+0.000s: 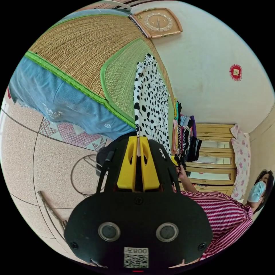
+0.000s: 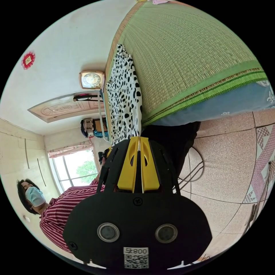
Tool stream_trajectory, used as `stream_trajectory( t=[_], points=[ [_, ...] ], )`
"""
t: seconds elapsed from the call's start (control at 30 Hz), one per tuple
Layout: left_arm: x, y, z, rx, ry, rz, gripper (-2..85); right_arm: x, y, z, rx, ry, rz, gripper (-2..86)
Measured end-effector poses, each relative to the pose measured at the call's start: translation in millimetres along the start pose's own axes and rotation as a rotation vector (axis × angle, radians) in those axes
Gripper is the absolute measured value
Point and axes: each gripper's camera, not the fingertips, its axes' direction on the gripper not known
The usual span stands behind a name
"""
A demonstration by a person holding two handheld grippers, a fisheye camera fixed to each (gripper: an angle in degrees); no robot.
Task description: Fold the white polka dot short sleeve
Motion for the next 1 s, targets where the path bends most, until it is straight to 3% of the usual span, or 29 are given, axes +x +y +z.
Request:
stream_trajectory(
  t=[0.33, 0.7, 1.0],
  points=[
    [59, -60, -29, 0.058, -0.026, 0.033, 0.9, -26, -23, 6, 0.083, 0.045, -0.022, 0.0],
    [179, -211, 14, -0.014, -0.163, 0.152, 0.3, -156, -194, 97, 0.060, 0.278, -0.230, 0.0],
    [234, -304, 36, -0.068, -0.371, 0.180, 0.1, -163, -292, 172, -0.002, 0.506, -0.254, 0.0]
  ],
)
